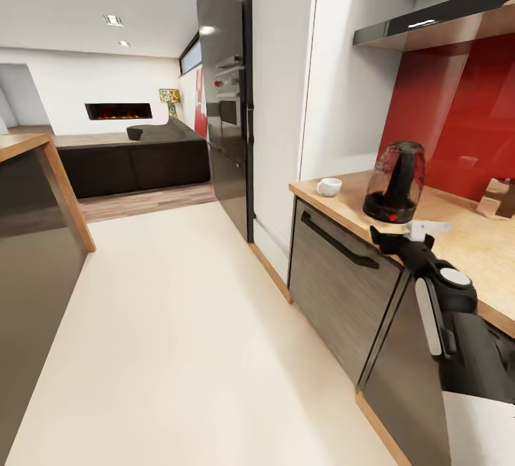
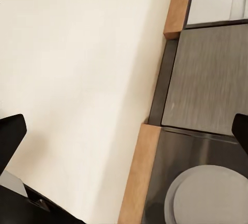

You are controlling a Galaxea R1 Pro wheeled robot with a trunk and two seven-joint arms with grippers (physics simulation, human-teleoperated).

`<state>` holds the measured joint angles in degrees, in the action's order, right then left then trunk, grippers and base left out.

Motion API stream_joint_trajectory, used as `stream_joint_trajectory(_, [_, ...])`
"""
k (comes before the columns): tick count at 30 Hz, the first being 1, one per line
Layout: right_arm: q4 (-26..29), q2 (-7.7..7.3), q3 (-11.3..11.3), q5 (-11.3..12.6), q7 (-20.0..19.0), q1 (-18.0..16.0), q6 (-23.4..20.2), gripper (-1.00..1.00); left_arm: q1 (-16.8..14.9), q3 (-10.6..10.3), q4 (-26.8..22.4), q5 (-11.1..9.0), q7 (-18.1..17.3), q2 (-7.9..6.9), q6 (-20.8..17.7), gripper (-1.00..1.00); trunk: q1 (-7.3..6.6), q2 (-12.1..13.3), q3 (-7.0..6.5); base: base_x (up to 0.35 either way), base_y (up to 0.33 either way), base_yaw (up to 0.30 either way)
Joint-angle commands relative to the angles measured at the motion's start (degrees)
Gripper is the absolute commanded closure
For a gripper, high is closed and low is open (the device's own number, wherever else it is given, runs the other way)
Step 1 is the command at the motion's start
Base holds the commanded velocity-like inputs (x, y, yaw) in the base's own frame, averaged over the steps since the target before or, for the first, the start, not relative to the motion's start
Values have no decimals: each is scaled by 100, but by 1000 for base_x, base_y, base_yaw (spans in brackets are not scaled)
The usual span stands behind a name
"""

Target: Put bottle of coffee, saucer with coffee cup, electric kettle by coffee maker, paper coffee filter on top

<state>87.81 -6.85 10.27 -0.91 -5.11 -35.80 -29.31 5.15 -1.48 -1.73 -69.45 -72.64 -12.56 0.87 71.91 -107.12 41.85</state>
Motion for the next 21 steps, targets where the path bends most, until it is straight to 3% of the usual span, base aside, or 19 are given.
stream_joint_trajectory(1, [6, 2, 3, -5, 173, -45, -53, -100, 3, -17, -11, -16, -7, -1, 9, -100, 0, -2, 5, 0, 0, 0])
stream_joint_trajectory(2, [6, 2, 3, -5, 173, -45, -53, -100, 3, -17, -11, -16, -7, -1, 9, -100, 0, -2, 5, 0, 0, 0])
stream_joint_trajectory(5, [-45, 14, -31, 0, 1035, -159, -102, -100, 3, -18, -11, -16, -5, -1, 9, -100, 0, -2, 5, 0, 0, 0])
stream_joint_trajectory(6, [-96, 56, -323, 7, 1954, -234, -135, -100, 3, -19, -11, -16, -6, -1, 10, -100, 0, -2, 5, 0, 0, 0])
stream_joint_trajectory(14, [-106, 84, -520, 11, 2302, -338, -151, -100, 3, -22, -11, -16, -12, -1, 10, -100, 0, -2, 5, 1, 0, 0])
stream_joint_trajectory(21, [-106, 95, -542, 140, 2353, -500, -160, -100, 3, -27, -19, -16, -13, -1, 30, -100, 0, -2, 5, 176, 0, 0])
